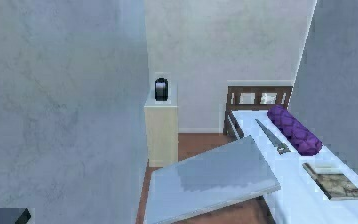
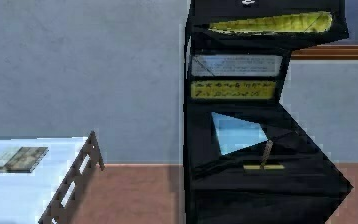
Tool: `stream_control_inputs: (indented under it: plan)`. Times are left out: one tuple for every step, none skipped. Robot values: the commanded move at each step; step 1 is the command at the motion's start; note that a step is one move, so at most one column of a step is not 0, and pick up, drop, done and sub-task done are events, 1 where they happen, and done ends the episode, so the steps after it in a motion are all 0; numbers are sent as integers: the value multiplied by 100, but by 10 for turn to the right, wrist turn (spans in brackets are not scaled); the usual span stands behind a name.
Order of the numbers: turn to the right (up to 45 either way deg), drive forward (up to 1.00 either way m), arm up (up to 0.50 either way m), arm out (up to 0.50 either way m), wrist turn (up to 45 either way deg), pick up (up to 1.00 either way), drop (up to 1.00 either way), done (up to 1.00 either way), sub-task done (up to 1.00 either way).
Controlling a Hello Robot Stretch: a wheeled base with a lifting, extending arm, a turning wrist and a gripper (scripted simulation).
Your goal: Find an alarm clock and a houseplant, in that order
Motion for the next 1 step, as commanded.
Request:
stream_control_inputs:
  plan:
    - [30,0,0,0,0,0,0,0,0]
